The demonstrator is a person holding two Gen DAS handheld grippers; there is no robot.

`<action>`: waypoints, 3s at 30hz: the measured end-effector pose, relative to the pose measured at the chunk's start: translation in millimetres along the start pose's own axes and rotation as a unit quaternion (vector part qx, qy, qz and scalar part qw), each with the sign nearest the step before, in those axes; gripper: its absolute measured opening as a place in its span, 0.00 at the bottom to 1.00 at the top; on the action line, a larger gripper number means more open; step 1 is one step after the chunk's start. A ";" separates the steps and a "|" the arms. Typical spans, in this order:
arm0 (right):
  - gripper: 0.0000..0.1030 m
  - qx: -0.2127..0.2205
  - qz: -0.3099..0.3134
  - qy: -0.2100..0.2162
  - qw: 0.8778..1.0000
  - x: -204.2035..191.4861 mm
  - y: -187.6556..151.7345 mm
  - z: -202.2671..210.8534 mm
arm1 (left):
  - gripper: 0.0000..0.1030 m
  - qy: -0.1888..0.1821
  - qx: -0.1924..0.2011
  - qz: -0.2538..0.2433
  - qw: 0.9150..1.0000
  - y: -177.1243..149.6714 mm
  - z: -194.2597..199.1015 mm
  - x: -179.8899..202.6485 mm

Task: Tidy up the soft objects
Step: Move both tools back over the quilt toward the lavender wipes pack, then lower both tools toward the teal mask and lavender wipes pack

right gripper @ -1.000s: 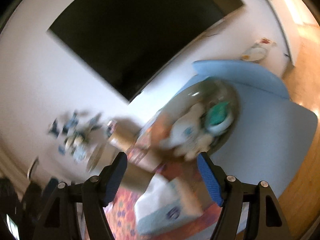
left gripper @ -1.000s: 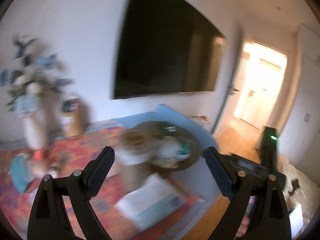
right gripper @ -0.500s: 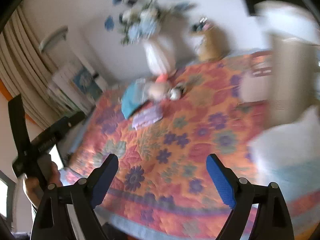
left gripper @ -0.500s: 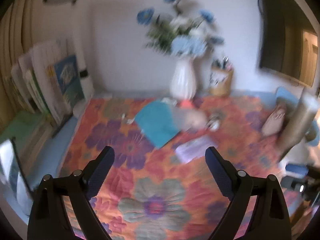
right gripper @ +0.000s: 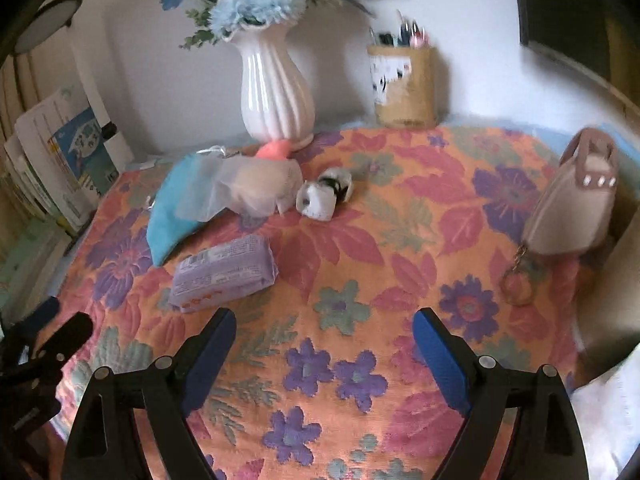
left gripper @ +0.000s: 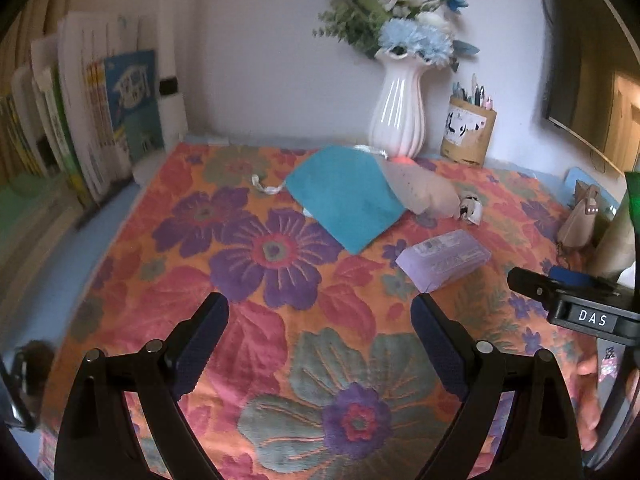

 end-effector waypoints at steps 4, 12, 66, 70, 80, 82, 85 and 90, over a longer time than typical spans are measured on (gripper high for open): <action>0.87 -0.022 -0.023 -0.003 0.999 9.6 -1.5 -6.1 | 0.90 -0.007 -0.004 0.016 1.000 -0.9 -2.2 -4.3; 0.87 -0.012 -0.018 -0.024 0.999 9.3 -1.5 -1.5 | 0.90 -0.002 -0.004 0.019 1.000 -1.8 -0.9 -3.9; 1.00 -0.048 0.057 -0.073 0.995 11.5 -1.4 -30.0 | 0.90 0.032 -0.055 -0.031 0.998 -9.1 -22.6 3.7; 1.00 -0.048 0.057 -0.074 0.995 11.7 -1.5 -30.1 | 0.90 0.029 -0.054 -0.024 0.998 -8.7 -22.4 2.0; 1.00 -0.048 0.057 -0.074 0.994 11.7 -1.2 -29.8 | 0.90 0.021 -0.049 -0.016 0.998 -7.5 -21.1 0.4; 1.00 -0.048 0.057 -0.074 0.994 11.7 -1.2 -29.8 | 0.90 0.018 -0.046 -0.011 0.999 -6.8 -20.1 -1.0; 1.00 -0.048 0.057 -0.074 0.994 11.8 -1.2 -29.8 | 0.90 0.017 -0.050 -0.006 0.999 -7.0 -21.9 -2.3; 1.00 -0.048 0.057 -0.074 0.994 11.1 -1.1 -29.6 | 0.90 0.016 -0.055 0.004 0.998 -7.5 -24.0 -6.1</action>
Point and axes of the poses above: each gripper's, at about its wrist camera, not at the fingertips, and z roughly against the way its jaws point, x to its right, y to its top, the point moved 2 cm from there along -z, roughly the way its jaws point, and after that the axes turned 14 degrees about x, right-handed, at the moved point
